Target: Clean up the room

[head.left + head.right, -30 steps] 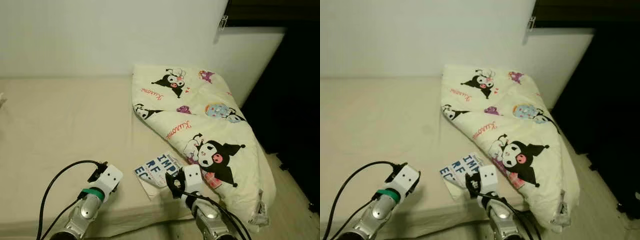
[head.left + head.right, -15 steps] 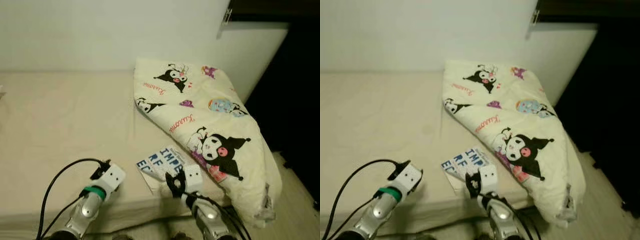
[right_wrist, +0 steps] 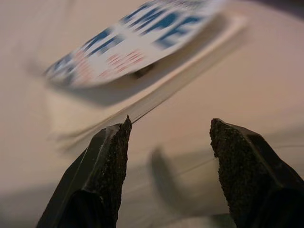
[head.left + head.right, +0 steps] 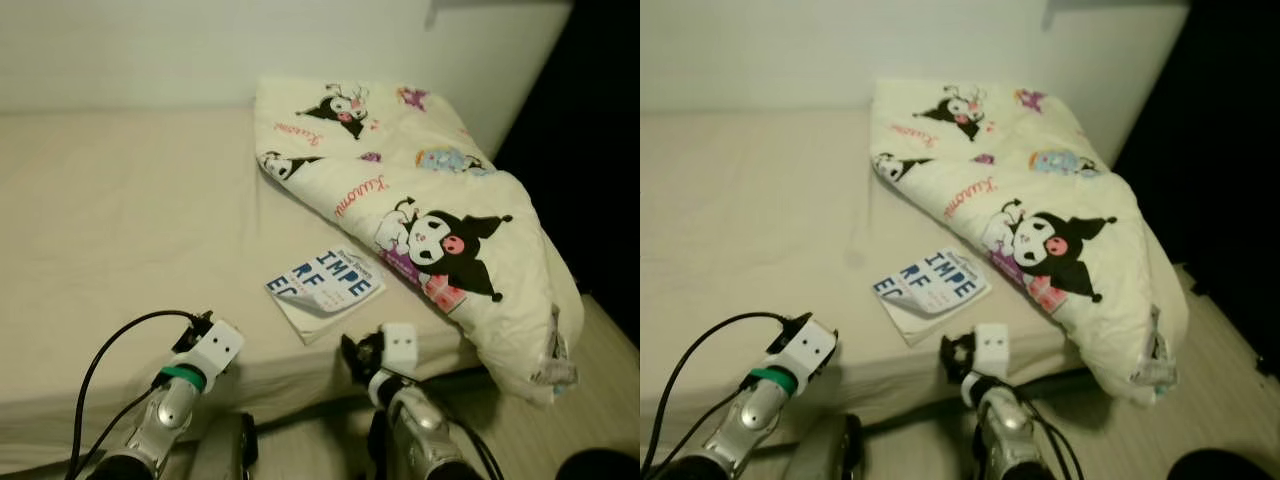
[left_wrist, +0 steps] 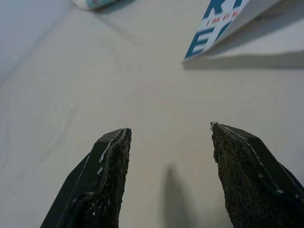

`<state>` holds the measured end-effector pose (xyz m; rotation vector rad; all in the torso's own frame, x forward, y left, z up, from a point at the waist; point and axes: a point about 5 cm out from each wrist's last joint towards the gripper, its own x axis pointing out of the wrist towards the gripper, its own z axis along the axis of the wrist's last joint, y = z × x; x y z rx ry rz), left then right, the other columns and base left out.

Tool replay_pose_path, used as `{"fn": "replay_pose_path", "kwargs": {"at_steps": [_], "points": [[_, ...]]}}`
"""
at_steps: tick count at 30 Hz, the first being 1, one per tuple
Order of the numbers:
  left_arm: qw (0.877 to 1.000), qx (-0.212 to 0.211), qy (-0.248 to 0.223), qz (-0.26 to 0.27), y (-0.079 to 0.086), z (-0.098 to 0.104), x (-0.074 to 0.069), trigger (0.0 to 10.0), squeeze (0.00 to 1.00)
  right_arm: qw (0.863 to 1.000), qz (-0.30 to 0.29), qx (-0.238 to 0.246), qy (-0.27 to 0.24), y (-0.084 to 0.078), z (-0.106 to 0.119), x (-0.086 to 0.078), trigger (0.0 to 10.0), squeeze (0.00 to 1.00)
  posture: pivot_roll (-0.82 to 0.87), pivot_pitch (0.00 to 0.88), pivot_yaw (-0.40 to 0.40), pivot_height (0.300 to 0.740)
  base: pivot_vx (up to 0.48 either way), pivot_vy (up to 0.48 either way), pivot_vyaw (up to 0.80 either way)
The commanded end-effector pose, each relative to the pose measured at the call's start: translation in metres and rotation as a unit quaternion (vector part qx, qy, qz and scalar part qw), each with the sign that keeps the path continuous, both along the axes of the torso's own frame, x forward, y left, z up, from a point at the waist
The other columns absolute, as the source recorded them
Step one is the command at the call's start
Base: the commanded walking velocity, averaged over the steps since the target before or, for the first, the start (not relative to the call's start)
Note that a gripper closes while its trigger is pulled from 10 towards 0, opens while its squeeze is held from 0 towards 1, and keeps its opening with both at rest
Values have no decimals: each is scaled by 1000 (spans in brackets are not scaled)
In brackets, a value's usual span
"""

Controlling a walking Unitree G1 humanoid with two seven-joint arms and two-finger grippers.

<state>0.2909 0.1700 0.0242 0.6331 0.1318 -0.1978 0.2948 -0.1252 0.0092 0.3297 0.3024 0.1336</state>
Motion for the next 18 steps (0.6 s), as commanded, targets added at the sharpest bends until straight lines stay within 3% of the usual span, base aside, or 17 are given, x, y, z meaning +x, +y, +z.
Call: {"fn": "replay_pose_path", "kwargs": {"at_steps": [1, 4, 5, 8, 9, 12, 13, 17, 18], "points": [[1000, 1, -11, 11, 3, 4, 3, 10000, 0, 998, -18, 52, 6, -1, 2, 3, 10000, 0, 90, 35, 24, 586, 0, 0, 0], [999, 8, -35, 21, 9, 14, 9, 10000, 0, 993, -19, 114, 15, 4, 5, 7, 10000, 0, 96, 43, 22, 586, 0, 0, 0], [999, 8, -35, 21, 9, 14, 9, 10000, 0, 993, -19, 114, 15, 4, 5, 7, 10000, 0, 96, 43, 22, 586, 0, 0, 0], [996, 21, -81, 31, 24, 39, 23, 10000, 0, 982, -17, 187, 36, 15, 8, 13, 10000, 0, 119, 62, 23, 586, 0, 0, 0], [996, 21, -81, 31, 24, 39, 23, 10000, 0, 982, -17, 187, 36, 15, 8, 13, 10000, 0, 119, 62, 23, 586, 0, 0, 0], [991, 48, -123, 28, 40, 67, 35, 10000, 0, 970, -19, 232, 68, 26, 7, 14, 10000, 0, 139, 80, 27, 586, 0, 0, 0], [991, 48, -123, 28, 40, 67, 35, 10000, 0, 970, -19, 232, 68, 26, 7, 14, 10000, 0, 139, 80, 27, 586, 0, 0, 0], [983, 69, -168, 31, 58, 102, 47, 10000, 0, 964, -18, 253, 85, 37, 6, 14, 10000, 0, 172, 104, 35, 586, 0, 0, 0], [980, 70, -184, 36, 64, 115, 50, 10000, 137, 962, -24, 255, 90, 38, 5, 13, 10000, 24, 183, 112, 37, 586, 0, 0, 0]]}}
